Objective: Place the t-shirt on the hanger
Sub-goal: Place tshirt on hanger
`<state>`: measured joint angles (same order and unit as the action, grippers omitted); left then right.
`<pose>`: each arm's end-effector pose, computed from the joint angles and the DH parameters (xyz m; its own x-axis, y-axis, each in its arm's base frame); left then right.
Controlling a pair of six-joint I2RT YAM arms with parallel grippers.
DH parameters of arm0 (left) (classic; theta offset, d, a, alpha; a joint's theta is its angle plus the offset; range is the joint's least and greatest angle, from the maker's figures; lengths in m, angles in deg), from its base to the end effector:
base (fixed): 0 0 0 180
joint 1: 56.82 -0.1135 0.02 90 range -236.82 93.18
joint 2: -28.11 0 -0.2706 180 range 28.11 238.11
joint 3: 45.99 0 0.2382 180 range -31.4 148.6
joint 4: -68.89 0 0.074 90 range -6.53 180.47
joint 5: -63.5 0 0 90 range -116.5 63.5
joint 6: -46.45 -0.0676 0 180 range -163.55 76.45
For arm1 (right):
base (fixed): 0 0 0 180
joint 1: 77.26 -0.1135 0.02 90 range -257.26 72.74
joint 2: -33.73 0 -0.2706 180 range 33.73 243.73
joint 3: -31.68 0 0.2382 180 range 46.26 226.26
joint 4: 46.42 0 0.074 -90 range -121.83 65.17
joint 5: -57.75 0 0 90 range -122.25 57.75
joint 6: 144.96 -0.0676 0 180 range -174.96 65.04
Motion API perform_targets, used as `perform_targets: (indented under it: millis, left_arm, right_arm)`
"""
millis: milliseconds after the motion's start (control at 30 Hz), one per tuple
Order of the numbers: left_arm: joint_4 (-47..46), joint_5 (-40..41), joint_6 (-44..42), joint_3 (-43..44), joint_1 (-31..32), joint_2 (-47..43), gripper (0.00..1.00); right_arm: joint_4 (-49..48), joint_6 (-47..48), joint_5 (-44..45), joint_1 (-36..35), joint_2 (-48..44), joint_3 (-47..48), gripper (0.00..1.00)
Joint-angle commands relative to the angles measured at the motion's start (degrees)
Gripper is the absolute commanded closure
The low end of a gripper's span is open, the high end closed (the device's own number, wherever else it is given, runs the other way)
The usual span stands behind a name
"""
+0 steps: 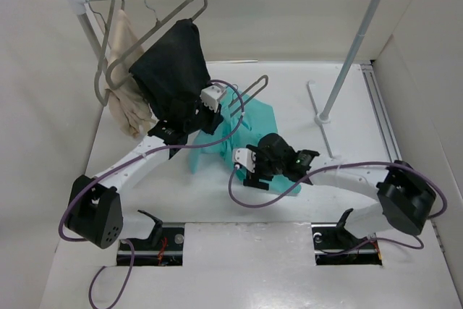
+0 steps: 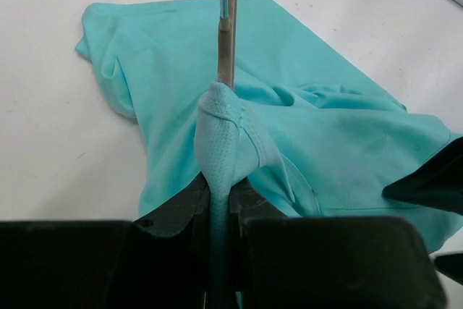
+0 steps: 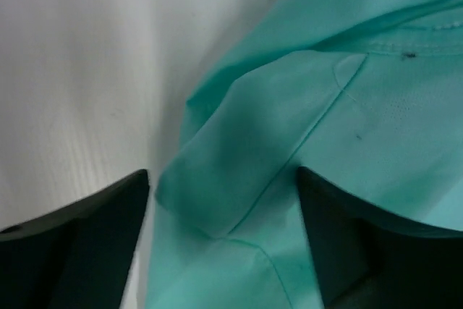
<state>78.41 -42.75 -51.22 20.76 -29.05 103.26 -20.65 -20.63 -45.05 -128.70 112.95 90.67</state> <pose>0.2730 -0.1651 0.2975 -0.1787 0.2389 -0.9545 0.7131 0.6998 0.0417 0.1691 0.2362 0.1963 0.1139 -0.7394 -0.6635 -0.9618 0.0854 -0.2602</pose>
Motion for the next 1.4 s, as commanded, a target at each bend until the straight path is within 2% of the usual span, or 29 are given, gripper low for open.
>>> perform_targets:
  millis: [0,100,133,167,200,300,333,433,467,567,700,800,1000,1233,1367]
  left_arm:
    - [-4.61,-0.71,1.60,0.05,-0.08,-1.94,1.00]
    - [-2.86,-0.71,2.12,-0.48,-0.08,-3.60,1.00]
    - [-1.72,-0.71,2.12,-0.48,-0.08,-4.48,1.00]
    - [-1.19,-1.50,1.60,-0.48,-0.78,-4.49,1.00]
    - [-0.57,-1.50,1.60,-0.48,-0.79,-5.27,1.00]
    - [0.93,-3.43,0.02,-1.10,-2.02,-7.12,1.00]
    - [1.54,-4.31,-1.90,-1.62,-2.71,-7.65,1.00]
    - [2.25,-9.05,-8.82,-3.90,-3.34,-10.63,1.00]
    - [3.29,-10.02,-10.78,-5.30,-3.34,-12.21,1.00]
    - [5.40,-13.80,-16.40,-6.46,-3.95,-14.33,1.00]
    - [10.76,-19.33,-26.77,-9.08,-4.48,-18.71,1.00]
    - [11.48,-21.19,-33.11,-10.15,-4.48,-20.75,1.00]
    - [20.16,-20.49,-44.17,-9.36,-4.48,-18.38,1.00]
    - [20.35,-13.91,-49.03,-10.41,-4.48,-16.45,1.00]
    - [23.34,-15.03,-53.33,-9.89,-4.48,-16.53,1.00]
  right_arm:
    - [-8.45,-6.62,4.18,2.56,3.65,0.34,0.21]
    - [-9.16,-8.39,3.57,7.65,4.36,-0.28,0.50]
    - [-9.16,-9.53,3.57,8.89,3.23,-1.76,0.83]
    - [-9.16,-10.15,4.26,10.38,1.92,-2.47,0.96]
    - [-9.16,-10.68,4.27,11.87,0.08,-3.35,1.00]
    - [-9.16,-11.39,1.66,20.48,-8.80,-6.25,1.00]
    - [-9.16,-11.39,0.50,25.55,-11.08,-6.87,1.00]
    - [-8.11,-11.39,-5.73,33.31,-17.07,-8.10,1.00]
    - [-8.10,-10.69,-7.92,38.21,-17.60,-8.10,1.00]
    - [-8.10,-9.80,-16.01,46.04,-16.30,-7.58,1.00]
    - [-7.40,-7.09,-23.14,51.60,-12.96,-3.55,1.00]
    - [-6.88,-6.55,-25.96,53.37,-11.64,-1.26,1.00]
    - [-5.55,-4.80,-29.82,54.52,-9.61,4.02,1.00]
    - [-4.41,-4.27,-32.02,55.04,-9.61,5.70,1.00]
    - [-1.70,-3.13,-30.98,55.57,-10.75,6.22,1.00]
